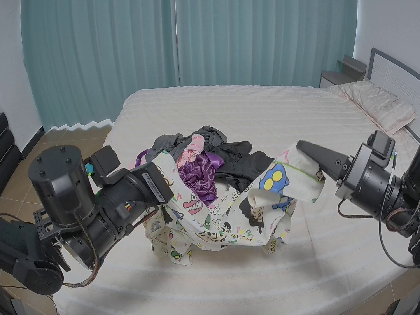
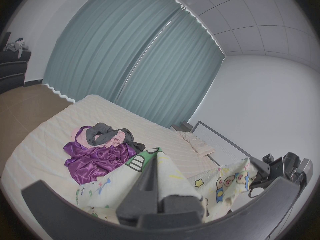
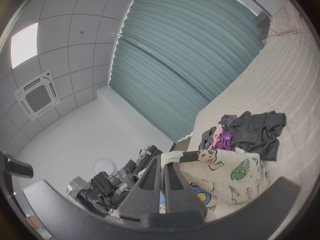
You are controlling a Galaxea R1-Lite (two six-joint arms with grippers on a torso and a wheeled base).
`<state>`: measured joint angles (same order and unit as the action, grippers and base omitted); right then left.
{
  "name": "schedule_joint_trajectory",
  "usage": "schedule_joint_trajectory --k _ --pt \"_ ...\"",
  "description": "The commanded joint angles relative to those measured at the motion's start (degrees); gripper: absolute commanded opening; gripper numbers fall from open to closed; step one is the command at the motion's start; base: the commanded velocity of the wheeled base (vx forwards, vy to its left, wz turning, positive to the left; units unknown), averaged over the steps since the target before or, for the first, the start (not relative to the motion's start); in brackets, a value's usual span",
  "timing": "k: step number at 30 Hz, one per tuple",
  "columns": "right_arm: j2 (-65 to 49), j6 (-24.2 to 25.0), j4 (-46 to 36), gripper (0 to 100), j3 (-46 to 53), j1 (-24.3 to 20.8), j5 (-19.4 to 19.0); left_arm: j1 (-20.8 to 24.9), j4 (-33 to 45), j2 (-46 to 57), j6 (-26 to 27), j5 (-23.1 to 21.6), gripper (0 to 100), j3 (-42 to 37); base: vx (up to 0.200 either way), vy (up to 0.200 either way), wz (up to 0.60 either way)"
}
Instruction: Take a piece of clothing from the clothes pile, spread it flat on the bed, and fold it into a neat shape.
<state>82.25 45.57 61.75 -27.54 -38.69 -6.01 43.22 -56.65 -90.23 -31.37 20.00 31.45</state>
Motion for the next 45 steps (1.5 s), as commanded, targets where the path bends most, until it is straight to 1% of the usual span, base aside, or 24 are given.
schedule_joint_trajectory --k 1,3,6,8,9,12,15,23,30,35,36,38,43,45 --pt "1.25 0.13 1.8 0 4.51 -3.49 -0.32 0.2 -0.3 -0.82 -1.77 0.03 0 -1.13 0.0 0.0 0.0" --pt "3.18 1.01 2.68 0 5.83 -5.6 -0.32 0.64 -0.22 -0.73 -1.77 0.03 0 -1.57 0.0 0.0 0.0" --pt "4.15 2.95 5.93 0 7.32 -5.78 -0.32 2.22 -0.3 -0.56 -1.59 0.12 0 -2.36 0.0 0.0 0.0" --pt "4.32 3.65 7.16 0 7.76 -5.69 -0.32 2.4 -0.3 -0.56 -1.59 0.12 0 -2.62 0.0 0.0 0.0" --pt "4.85 4.53 9.09 0 8.47 -5.69 -0.41 2.49 -0.3 -0.73 -1.68 0.12 0 -3.15 0.0 0.0 0.0" --pt "4.94 4.44 10.59 0 9.08 -5.96 -0.49 2.49 -0.3 -0.82 -1.68 0.21 0 -3.24 0.0 0.0 0.0" --pt "4.23 4.53 10.85 0 9.08 -6.04 -0.58 2.66 -0.3 -0.29 -2.12 0.3 0 -3.5 0.0 0.0 0.0" --pt "4.23 4.35 10.94 0 8.99 -6.04 -0.32 3.63 -0.3 -0.2 -3.17 0.47 0 -3.59 -0.2 0.0 0.0" --pt "1.25 4.09 10.94 0 8.91 -5.96 -0.05 3.81 -0.3 -0.2 -3.17 0.47 0 -3.68 -0.2 0.0 0.0" --pt "0.28 4.09 10.85 0 8.99 -5.87 0.03 3.98 -0.3 -0.12 -3.35 0.39 0 -3.68 0.0 0.0 0.0" --pt "-0.16 3.83 10.85 0 9.08 -5.87 0.12 4.07 -0.3 -0.12 -4.93 0.47 0 -3.5 0.0 0.0 0.0" --pt "-0.25 3.65 10.85 0 9.17 -5.87 0.12 4.07 -0.22 -0.2 -6.34 0.47 0 -3.24 0.0 0.0 0.0" --pt "0.1 3.65 10.76 0 9.35 -5.87 0.12 4.33 -0.3 -0.38 -6.34 0.39 0 -3.15 0.0 0.0 0.0" --pt "0.19 3.56 10.76 0 9.52 -5.69 0.12 5.21 -0.3 -0.29 -6.34 0.47 0 -3.06 0.0 -0.1 0.0"
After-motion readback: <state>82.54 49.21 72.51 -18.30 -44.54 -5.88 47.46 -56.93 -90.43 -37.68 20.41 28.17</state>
